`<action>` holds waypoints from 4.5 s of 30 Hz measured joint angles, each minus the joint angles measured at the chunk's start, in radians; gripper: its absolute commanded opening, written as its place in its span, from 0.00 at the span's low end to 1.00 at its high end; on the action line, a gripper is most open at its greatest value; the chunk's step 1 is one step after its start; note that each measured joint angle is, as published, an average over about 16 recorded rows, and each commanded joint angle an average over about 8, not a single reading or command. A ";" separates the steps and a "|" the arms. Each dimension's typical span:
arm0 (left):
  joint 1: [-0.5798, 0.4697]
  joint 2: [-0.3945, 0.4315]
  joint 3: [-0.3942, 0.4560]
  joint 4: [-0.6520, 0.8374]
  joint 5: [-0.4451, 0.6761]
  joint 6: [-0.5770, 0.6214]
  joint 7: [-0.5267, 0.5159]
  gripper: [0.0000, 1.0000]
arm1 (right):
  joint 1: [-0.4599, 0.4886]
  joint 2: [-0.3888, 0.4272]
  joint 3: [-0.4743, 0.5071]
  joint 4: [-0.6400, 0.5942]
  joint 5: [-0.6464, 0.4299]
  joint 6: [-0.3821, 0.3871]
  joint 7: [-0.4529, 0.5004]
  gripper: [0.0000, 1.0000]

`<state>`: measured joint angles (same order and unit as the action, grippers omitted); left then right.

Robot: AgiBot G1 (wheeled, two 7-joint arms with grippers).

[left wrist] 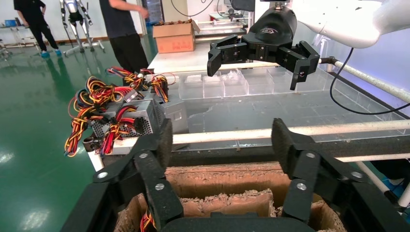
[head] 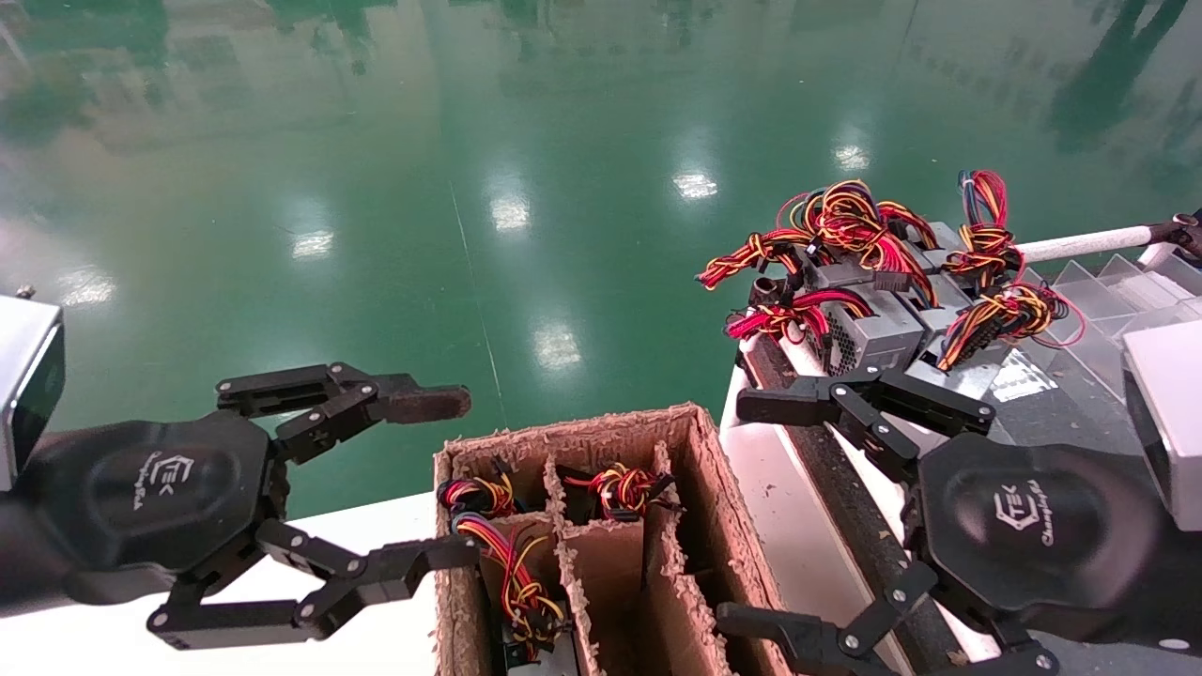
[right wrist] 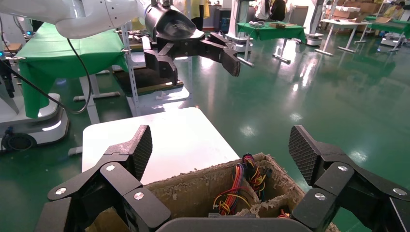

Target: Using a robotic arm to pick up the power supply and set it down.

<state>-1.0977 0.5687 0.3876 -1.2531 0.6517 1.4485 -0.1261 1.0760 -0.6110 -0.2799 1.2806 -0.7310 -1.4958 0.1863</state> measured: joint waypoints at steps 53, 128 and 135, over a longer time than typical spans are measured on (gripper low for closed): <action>0.000 0.000 0.000 0.000 0.000 0.000 0.000 1.00 | -0.002 0.001 -0.002 -0.007 -0.004 0.003 0.001 1.00; 0.000 0.000 0.000 0.000 0.000 0.000 0.000 1.00 | 0.178 -0.585 -0.366 -0.494 -0.507 0.214 0.070 0.00; 0.000 0.000 0.000 0.000 0.000 0.000 0.000 1.00 | 0.186 -0.604 -0.365 -0.539 -0.504 0.208 0.046 0.00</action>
<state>-1.0979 0.5687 0.3879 -1.2530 0.6515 1.4485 -0.1259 1.2618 -1.2152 -0.6453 0.7419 -1.2345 -1.2878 0.2325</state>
